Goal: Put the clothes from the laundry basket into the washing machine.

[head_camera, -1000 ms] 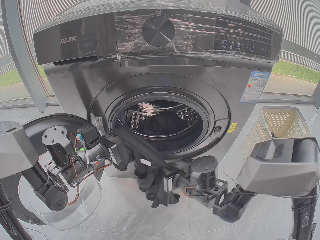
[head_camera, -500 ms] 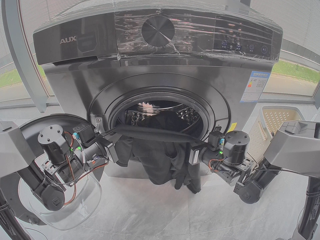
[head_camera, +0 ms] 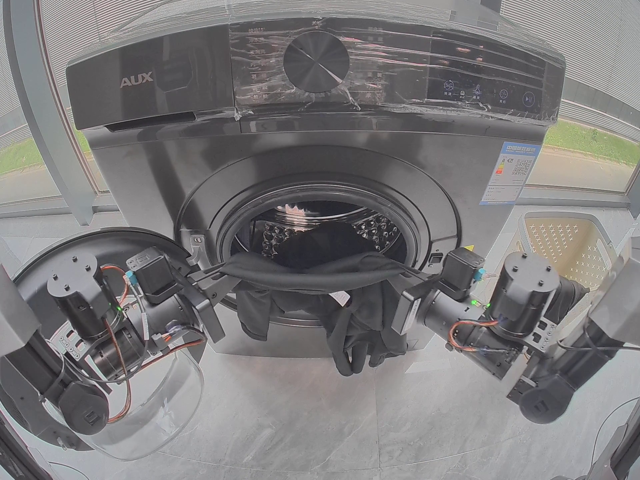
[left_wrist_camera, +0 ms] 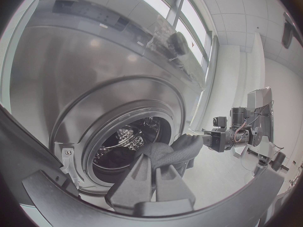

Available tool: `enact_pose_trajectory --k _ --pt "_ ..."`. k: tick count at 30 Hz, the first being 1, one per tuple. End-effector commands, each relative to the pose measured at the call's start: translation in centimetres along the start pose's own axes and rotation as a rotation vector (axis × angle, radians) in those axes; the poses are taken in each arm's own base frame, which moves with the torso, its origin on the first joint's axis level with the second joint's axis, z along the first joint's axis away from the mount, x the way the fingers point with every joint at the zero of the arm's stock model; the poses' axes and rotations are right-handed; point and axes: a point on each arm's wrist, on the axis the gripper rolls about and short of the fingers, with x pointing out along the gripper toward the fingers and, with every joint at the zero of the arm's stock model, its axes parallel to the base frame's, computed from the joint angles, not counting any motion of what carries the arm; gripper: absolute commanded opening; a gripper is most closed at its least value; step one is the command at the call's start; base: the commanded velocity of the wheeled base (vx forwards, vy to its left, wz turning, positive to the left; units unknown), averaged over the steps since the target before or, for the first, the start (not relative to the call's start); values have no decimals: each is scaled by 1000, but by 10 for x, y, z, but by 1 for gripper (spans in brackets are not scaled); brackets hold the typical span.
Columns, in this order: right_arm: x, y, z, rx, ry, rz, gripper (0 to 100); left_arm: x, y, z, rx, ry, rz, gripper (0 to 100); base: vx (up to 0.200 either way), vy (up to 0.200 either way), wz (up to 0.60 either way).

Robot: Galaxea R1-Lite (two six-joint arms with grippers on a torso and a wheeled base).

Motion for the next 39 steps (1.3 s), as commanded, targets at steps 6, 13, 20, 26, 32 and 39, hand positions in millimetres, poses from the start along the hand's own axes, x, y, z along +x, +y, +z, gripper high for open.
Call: enact_pose_trajectory --k 6,13,20,26,32,39 --pt "-80 7 26 206 -23 195 0 -28 -15 26 24 -76 -61 0 0 0 0" --pt "-83 -5 21 257 -4 170 0 -21 -14 34 39 -114 -65 0 0 0 0" --pt "-62 -4 5 243 35 149 0 -14 -12 40 26 -141 -59 0 0 0 0" --pt "-54 -3 6 237 21 145 0 -16 -14 42 27 -148 -66 0 0 0 0" --pt "-45 5 13 239 -22 174 0 -17 -15 41 28 -143 -62 0 0 0 0" --pt "-45 5 12 239 -19 173 0 -17 -15 40 30 -141 -61 0 0 0 0"
